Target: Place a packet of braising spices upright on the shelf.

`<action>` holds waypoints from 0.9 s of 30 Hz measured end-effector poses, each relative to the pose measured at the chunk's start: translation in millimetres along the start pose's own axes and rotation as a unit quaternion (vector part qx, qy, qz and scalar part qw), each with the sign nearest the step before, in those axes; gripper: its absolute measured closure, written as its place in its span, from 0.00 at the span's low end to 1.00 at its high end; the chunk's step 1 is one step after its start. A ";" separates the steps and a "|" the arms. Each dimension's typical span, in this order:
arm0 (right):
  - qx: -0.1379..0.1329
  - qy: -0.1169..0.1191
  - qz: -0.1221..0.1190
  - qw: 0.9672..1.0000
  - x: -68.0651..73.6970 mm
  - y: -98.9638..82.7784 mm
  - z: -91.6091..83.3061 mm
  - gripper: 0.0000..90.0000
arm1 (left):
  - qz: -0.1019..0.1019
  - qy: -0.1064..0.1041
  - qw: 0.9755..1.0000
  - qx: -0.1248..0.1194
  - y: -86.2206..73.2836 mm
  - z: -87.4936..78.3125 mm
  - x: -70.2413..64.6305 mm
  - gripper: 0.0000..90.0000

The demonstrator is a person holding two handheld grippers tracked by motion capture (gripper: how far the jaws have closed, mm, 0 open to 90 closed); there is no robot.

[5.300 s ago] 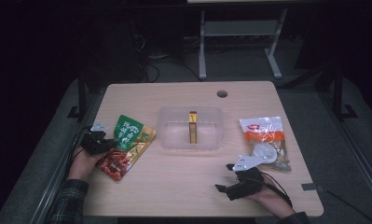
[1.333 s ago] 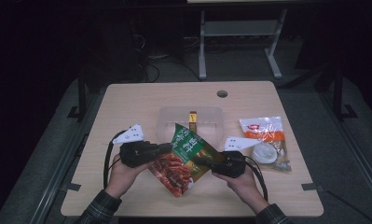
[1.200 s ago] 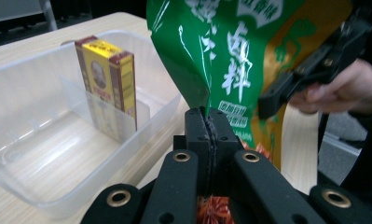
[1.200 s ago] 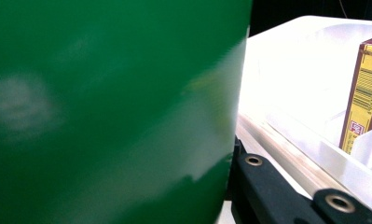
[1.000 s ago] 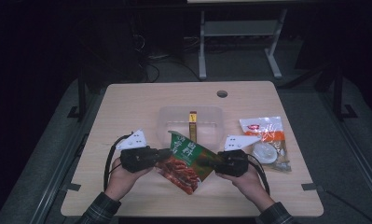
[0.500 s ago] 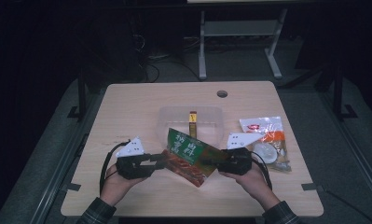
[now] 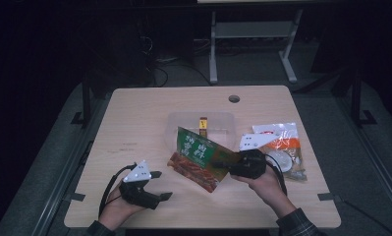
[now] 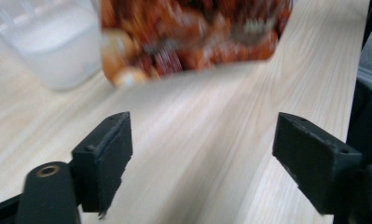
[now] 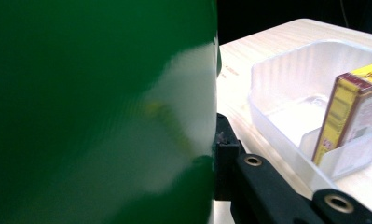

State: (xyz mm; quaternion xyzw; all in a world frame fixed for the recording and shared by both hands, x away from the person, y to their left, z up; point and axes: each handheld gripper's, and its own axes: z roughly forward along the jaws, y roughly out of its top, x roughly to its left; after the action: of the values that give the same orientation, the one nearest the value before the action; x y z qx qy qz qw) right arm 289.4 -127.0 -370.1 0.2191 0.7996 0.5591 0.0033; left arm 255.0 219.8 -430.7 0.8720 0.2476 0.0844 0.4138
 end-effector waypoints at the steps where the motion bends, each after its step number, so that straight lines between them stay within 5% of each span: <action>1: 0.000 -0.002 -0.001 1.000 -0.9 1.7 0.2 0.99 | -0.002 0.001 1.000 0.002 -1.5 0.8 -0.5 0.19; 27: -0.024 -0.062 -0.001 0.998 -16.2 52.7 11.3 0.99 | 0.001 0.002 1.000 0.031 -8.2 13.6 6.3 0.18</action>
State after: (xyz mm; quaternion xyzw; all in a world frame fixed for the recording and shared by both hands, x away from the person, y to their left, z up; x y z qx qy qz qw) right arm 325.2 -108.0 -331.1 0.2529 0.7841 0.5638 0.0585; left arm 262.3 218.1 -446.1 0.8843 0.2498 0.0786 0.3865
